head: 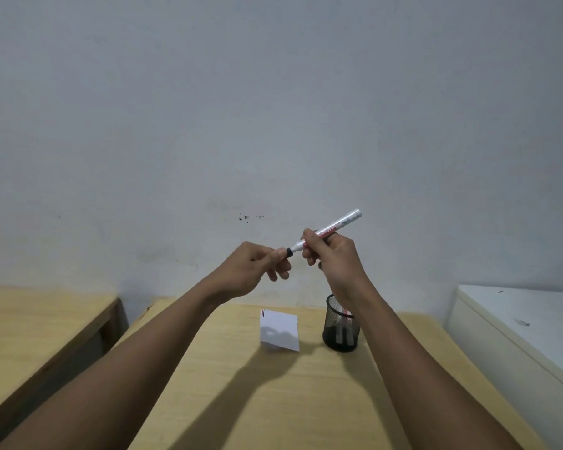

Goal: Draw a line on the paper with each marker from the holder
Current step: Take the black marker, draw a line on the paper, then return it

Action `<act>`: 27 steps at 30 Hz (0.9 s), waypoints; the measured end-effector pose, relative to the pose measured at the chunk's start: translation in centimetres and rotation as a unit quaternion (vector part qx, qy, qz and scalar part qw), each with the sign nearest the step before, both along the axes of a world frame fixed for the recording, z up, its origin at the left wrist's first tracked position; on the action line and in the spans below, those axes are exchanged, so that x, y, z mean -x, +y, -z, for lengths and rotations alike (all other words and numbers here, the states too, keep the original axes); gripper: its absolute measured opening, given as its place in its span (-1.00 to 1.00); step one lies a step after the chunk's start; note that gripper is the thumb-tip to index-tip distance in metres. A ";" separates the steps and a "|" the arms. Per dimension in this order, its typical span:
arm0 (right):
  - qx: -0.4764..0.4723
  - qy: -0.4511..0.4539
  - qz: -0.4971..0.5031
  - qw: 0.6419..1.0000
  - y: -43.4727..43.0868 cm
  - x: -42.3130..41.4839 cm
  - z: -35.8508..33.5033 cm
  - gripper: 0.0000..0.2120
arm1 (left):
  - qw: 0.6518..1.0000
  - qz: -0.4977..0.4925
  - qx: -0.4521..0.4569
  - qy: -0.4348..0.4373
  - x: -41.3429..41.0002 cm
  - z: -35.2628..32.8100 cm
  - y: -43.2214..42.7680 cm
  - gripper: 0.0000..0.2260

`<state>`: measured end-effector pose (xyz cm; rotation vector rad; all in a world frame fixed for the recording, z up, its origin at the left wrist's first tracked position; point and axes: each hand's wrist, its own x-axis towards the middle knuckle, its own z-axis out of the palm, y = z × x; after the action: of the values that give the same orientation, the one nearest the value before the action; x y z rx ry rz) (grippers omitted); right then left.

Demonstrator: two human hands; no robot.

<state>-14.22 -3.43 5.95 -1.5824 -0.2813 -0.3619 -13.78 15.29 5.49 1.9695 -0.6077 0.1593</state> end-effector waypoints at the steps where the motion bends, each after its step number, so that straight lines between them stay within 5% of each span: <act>1: -0.012 0.006 0.003 1.000 0.1 -0.6 0.5 -0.75 | 1.000 0.000 0.005 0.016 -0.5 0.6 0.4 -0.65; 5: -0.011 0.024 0.036 0.999 0.7 -3.1 3.3 -0.78 | 0.996 -0.052 -0.058 0.031 -3.5 5.2 2.0 -0.70; 9: 0.014 0.043 0.042 0.998 1.5 -5.7 7.3 -0.88 | 0.961 -0.125 -0.243 -0.040 -5.9 10.5 2.9 -0.79; 13: 0.025 0.097 0.036 0.994 2.1 -8.4 11.8 -0.83 | 0.938 -0.109 -0.312 -0.109 -7.3 14.6 3.4 -0.76; 18: 0.014 0.146 0.032 0.989 3.5 -11.2 15.9 -0.84 | 0.941 -0.087 -0.310 -0.102 -8.4 17.1 3.2 -0.52; 27: 0.101 0.158 0.049 0.981 4.4 -14.4 19.7 -0.74 | 0.945 -0.071 -0.305 -0.093 -9.1 20.3 4.4 -0.75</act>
<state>0.19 0.99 -13.74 -1.8306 0.0066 -0.1563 -4.68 19.70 -14.77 2.6238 -0.6921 0.2745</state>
